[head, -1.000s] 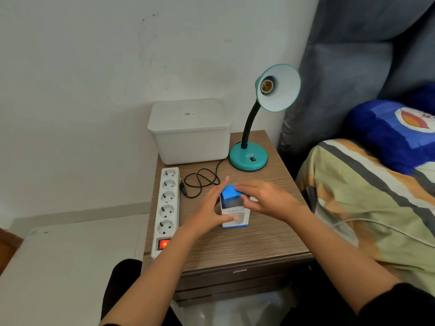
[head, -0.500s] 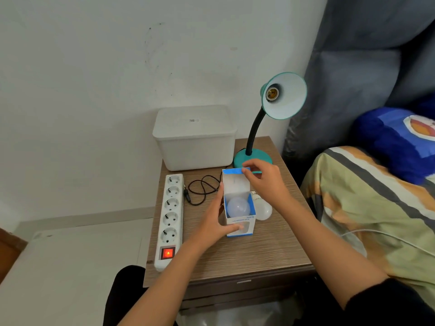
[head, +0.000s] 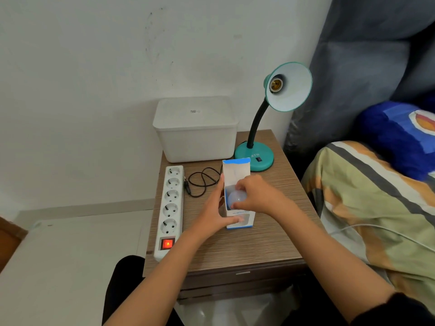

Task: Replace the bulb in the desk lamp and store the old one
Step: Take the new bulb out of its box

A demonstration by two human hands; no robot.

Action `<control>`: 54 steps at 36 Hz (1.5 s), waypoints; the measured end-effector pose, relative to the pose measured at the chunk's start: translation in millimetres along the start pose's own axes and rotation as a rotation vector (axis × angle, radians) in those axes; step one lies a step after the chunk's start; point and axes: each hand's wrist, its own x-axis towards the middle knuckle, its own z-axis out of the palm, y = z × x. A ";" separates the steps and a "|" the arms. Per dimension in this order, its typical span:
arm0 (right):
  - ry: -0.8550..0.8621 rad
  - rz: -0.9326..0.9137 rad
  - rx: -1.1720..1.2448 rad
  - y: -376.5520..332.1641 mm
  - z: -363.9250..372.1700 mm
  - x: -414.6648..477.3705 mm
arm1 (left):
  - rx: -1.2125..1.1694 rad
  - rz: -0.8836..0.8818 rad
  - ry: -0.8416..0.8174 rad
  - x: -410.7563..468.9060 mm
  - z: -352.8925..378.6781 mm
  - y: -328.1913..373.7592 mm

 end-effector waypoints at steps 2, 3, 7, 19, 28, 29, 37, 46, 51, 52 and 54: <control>-0.049 0.033 -0.032 -6.3 -3.0 1.9 | 0.016 -0.002 0.000 0.2 0.3 0.8; -0.073 0.046 -0.052 -9.4 -4.3 2.3 | 0.026 0.000 0.000 0.1 0.7 1.4; -0.080 0.059 -0.073 -13.6 -6.9 3.6 | 0.037 0.013 0.006 0.2 1.7 2.0; -0.015 0.032 0.121 0.5 -27.2 -6.8 | 0.005 -0.016 -0.006 4.8 -1.0 -1.3; -0.119 0.001 0.075 -0.4 -21.3 -14.5 | -0.030 -0.034 -0.020 5.6 -1.1 7.8; -0.089 0.009 0.087 0.2 -19.1 -15.1 | -0.032 -0.038 -0.020 5.7 -1.1 8.1; 0.118 0.120 0.314 18.5 -19.3 -29.2 | -0.048 -0.043 -0.026 4.2 -0.4 8.7; 0.040 0.197 0.391 38.4 -9.3 -39.4 | -0.067 -0.045 0.006 5.0 3.2 5.7; 0.234 0.327 0.597 43.3 -0.7 -29.1 | -0.042 -0.009 0.036 5.0 5.3 6.7; 0.284 0.358 0.648 44.0 -0.4 -26.2 | -0.038 -0.004 0.037 4.5 5.5 7.4; 0.370 0.400 0.721 45.2 -0.2 -19.7 | -0.038 -0.003 0.044 3.9 6.0 7.4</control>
